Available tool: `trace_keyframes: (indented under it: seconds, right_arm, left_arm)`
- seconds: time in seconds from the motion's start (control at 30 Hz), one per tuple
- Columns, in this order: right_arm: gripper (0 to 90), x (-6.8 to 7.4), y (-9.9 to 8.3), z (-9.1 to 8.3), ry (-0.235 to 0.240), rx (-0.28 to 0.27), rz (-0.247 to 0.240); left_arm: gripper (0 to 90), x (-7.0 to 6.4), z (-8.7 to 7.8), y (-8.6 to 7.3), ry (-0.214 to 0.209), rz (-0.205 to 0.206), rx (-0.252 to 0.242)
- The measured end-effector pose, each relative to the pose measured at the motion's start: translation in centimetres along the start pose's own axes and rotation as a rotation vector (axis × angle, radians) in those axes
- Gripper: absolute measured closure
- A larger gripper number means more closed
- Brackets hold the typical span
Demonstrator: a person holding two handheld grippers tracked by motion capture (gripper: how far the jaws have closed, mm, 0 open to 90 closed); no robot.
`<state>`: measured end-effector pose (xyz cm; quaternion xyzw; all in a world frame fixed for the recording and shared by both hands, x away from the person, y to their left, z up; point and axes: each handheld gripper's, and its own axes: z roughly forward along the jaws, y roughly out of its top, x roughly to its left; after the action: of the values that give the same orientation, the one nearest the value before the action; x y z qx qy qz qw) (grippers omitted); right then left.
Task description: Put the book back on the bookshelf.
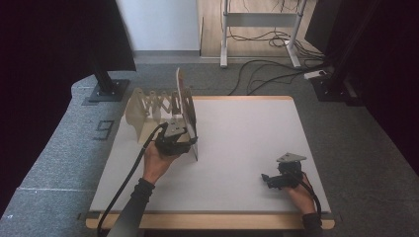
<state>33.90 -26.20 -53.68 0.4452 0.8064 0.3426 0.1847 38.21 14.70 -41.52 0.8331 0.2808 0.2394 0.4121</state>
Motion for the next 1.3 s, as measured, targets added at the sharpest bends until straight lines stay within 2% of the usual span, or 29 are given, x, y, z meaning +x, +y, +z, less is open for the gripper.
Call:
trace_keyframes:
  seconds: [0.03, 0.07, 0.13, 0.17, 0.27, 0.4, 0.5, 0.57, 0.63, 0.73, 0.83, 0.9, 0.97, 1.03, 1.1, 1.2, 1.3]
  right_arm:
    - [0.0, 0.0, 0.0, 0.0, 0.000, 0.000, 0.000]
    - [0.0, 0.0, 0.0, 0.0, 0.000, 0.000, 0.000]
    - [0.0, 0.0, 0.0, 0.0, 0.001, 0.000, -0.001]
    - [0.0, 0.0, 0.0, 0.0, 0.000, 0.000, -0.001]
    - [0.0, 0.0, 0.0, 0.0, 0.000, -0.001, 0.000]
    - [0.0, 0.0, 0.0, 0.0, 0.000, -0.001, 0.000]
    - [0.0, 0.0, 0.0, 0.0, 0.001, 0.000, 0.003]
    - [0.0, 0.0, 0.0, 0.0, 0.000, 0.000, 0.002]
    - [0.0, 0.0, 0.0, 0.0, 0.000, 0.000, 0.002]
    - [0.0, 0.0, 0.0, 0.0, 0.000, -0.001, 0.001]
    - [0.0, 0.0, 0.0, 0.0, 0.000, -0.001, 0.000]
    - [0.0, 0.0, 0.0, 0.0, 0.000, -0.001, 0.001]
    - [0.0, 0.0, 0.0, 0.0, 0.000, -0.001, 0.001]
    - [0.0, 0.0, 0.0, 0.0, 0.000, -0.001, 0.000]
    - [0.0, 0.0, 0.0, 0.0, 0.001, -0.001, -0.002]
    - [0.0, 0.0, 0.0, 0.0, 0.000, -0.001, 0.001]
    - [0.0, 0.0, 0.0, 0.0, 0.000, -0.001, 0.001]
  left_arm:
    - [60.5, 0.0, 0.0, 0.1, -0.003, 0.002, 0.001]
    - [60.5, -0.1, 0.0, 0.2, 0.004, 0.011, 0.006]
    - [72.3, -0.3, 0.0, 0.5, 0.037, 0.035, 0.014]
    - [76.9, -0.3, 0.0, 0.6, 0.038, 0.041, 0.018]
    - [85.2, -0.4, 0.1, 0.9, 0.055, 0.057, 0.022]
    - [87.4, -0.1, -0.2, 1.2, 0.058, 0.082, 0.041]
    - [87.6, -0.2, -0.6, 1.5, 0.096, 0.138, 0.071]
    - [87.6, -0.2, -0.8, 1.6, 0.113, 0.153, 0.081]
    - [87.2, -0.3, -0.7, 1.4, 0.111, 0.147, 0.087]
    - [82.1, -0.3, -0.3, 0.8, 0.056, 0.097, 0.073]
    - [75.2, -0.2, 0.2, 0.3, 0.037, 0.066, 0.073]
    - [74.0, -0.1, 0.2, 0.1, 0.031, 0.054, 0.062]
    - [83.6, 0.0, -0.3, -0.1, 0.052, 0.045, 0.021]
    - [86.6, 0.3, -0.6, 0.0, 0.054, 0.032, 0.005]
    - [87.0, 0.6, -0.7, 0.1, 0.037, 0.014, 0.000]
    - [82.6, 0.7, -0.6, -0.1, 0.004, -0.007, 0.002]
    - [74.5, 0.7, -0.1, -0.3, -0.036, -0.027, 0.027]
